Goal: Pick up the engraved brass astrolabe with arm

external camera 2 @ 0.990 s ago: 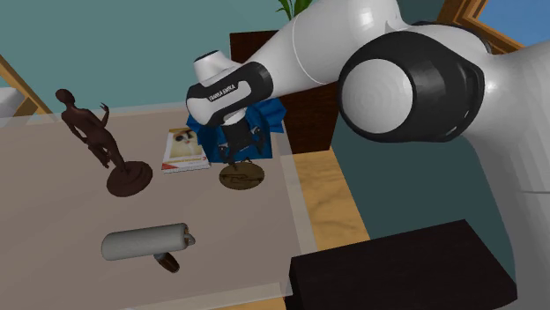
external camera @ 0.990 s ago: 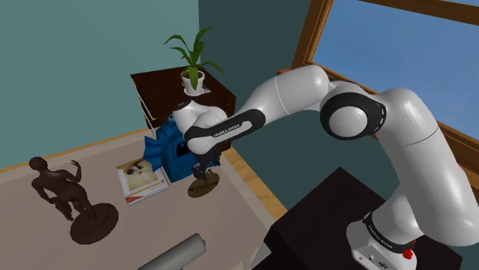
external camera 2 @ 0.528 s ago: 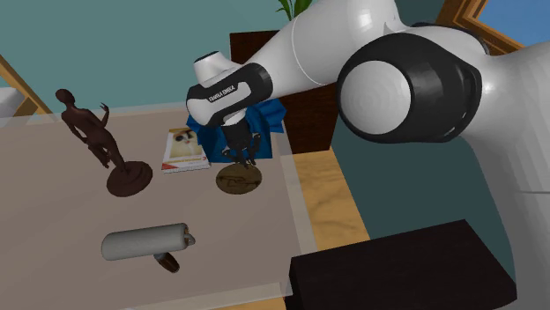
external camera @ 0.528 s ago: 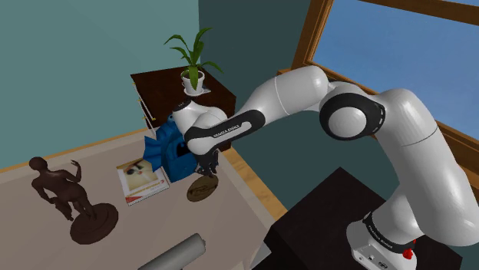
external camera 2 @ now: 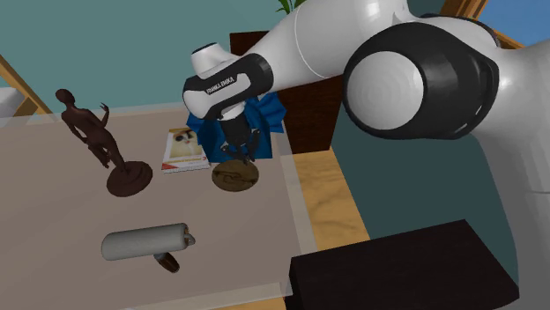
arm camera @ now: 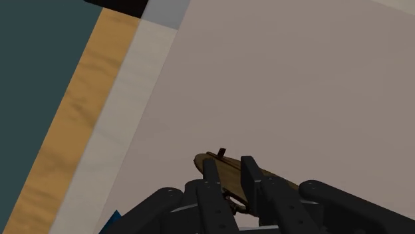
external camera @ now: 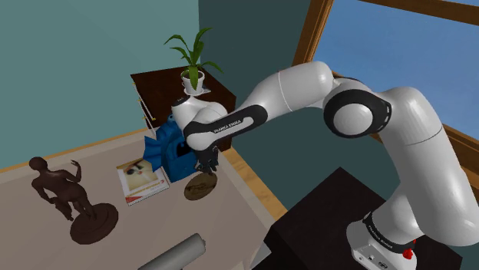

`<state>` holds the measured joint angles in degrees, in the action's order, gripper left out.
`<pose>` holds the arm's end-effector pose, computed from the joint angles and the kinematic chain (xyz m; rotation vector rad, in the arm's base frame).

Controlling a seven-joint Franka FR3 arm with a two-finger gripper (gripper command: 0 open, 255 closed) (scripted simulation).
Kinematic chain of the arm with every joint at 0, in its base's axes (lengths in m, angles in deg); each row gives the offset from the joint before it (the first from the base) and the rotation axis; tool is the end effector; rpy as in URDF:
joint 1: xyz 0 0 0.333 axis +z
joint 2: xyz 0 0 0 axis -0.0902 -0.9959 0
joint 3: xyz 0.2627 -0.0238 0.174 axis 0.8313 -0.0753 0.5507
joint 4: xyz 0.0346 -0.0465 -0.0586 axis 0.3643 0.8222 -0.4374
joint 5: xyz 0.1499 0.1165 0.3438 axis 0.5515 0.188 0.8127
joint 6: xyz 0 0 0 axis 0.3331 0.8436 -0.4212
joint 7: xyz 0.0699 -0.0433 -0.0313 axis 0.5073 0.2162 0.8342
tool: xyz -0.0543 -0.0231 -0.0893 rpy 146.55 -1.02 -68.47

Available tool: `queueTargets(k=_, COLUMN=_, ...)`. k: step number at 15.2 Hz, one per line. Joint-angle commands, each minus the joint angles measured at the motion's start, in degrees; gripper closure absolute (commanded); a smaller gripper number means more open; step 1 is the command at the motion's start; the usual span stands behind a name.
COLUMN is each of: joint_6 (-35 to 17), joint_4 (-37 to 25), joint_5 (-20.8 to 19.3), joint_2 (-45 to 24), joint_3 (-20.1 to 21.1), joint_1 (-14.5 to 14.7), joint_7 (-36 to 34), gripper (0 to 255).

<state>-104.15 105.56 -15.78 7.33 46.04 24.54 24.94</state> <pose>0.6038 0.3450 0.1867 2.9177 0.5100 -0.4391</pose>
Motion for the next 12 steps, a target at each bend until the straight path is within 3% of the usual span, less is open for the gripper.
queueTargets(k=1, joint_6=0.9, joint_4=0.1, joint_5=0.2, joint_2=1.0, joint_3=0.1, joint_1=-0.2, joint_7=0.2, gripper=255)
queueTargets(k=12, joint_6=5.3, joint_4=-0.4, joint_5=1.0, joint_2=5.0, joint_3=0.7, joint_1=-0.5, joint_7=0.7, gripper=255)
